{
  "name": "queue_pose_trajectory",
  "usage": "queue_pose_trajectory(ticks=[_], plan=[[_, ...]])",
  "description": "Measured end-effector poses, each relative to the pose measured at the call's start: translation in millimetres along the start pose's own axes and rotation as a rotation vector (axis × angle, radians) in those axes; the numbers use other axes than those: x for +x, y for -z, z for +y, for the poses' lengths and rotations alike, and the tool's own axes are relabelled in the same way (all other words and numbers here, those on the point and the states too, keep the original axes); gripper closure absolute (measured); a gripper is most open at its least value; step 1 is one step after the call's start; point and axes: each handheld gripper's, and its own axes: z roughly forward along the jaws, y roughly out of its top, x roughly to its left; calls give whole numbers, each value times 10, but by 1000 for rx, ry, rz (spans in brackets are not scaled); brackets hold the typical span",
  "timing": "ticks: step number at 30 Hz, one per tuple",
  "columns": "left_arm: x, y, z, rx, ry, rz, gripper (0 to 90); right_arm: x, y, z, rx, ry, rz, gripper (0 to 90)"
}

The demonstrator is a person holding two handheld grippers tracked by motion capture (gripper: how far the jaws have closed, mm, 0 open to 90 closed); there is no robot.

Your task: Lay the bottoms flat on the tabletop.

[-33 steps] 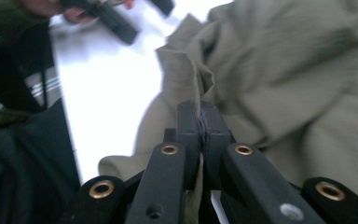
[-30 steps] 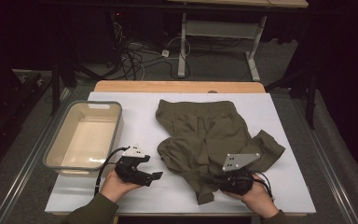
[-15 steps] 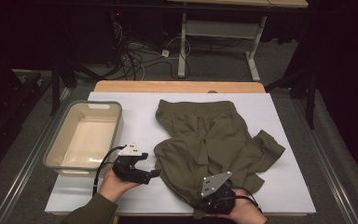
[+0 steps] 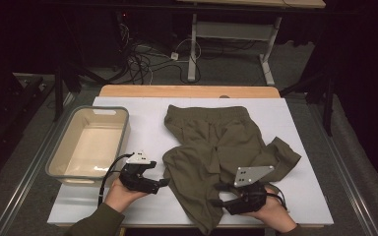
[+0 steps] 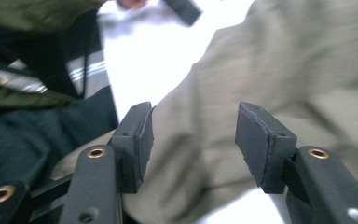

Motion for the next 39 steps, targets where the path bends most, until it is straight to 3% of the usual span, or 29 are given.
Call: queue_pose_trajectory(ticks=[3,5,8,12,16,18,20,28,34,39], plan=[[3,-6,1,0,2,0,156,-138,27,-25,18,-58,-99,513],[6,-10,2,2,3,0,156,-224,-17,-60,38,-95,-136,520],[6,-11,3,2,3,1,156,-302,-144,-99,72,-121,-158,513],[7,-11,2,4,1,-1,156,-303,-327,-107,135,-122,-165,498],[8,-15,-2,11,-3,-4,156,-287,-394,-111,178,-92,-207,739],[4,-11,-2,7,-3,-5,156,-302,-379,-110,179,-92,-212,855],[4,-7,-2,5,-4,-5,157,-317,-347,-101,169,-99,-210,894],[1,-7,3,2,-2,-5,157,-385,-81,11,115,-91,-288,900],[-1,-14,3,4,-1,-7,157,-609,107,97,84,-98,-350,900],[-7,-24,5,10,-3,-7,158,-831,127,22,115,-106,-423,900]])
